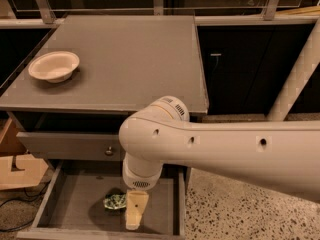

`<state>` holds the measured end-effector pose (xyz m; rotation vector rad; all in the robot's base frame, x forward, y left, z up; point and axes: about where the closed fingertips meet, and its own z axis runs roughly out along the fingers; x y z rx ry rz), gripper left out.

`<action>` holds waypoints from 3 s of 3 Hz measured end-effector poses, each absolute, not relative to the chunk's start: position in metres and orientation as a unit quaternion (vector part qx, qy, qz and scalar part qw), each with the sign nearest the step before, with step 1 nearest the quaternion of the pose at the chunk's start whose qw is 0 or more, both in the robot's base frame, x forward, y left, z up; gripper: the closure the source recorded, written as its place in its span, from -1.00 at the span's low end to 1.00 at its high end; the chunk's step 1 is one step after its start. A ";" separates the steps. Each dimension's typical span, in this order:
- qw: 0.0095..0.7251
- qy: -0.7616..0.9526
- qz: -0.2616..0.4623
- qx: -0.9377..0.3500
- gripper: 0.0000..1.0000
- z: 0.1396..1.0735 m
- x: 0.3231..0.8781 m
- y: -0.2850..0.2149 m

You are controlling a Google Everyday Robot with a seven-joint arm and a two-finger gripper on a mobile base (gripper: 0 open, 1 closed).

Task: Pick green can from middle drawer and place on counter

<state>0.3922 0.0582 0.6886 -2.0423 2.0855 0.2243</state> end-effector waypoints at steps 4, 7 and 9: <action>0.081 0.734 0.155 -0.657 -1.00 0.579 0.395 0.084; 0.185 0.747 0.151 -0.621 -1.00 0.556 0.418 0.103; 0.182 0.751 0.149 -0.617 -1.00 0.544 0.419 0.110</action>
Offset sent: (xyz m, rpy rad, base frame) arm 0.0095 0.0301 -0.1173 0.1221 0.1574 -0.0778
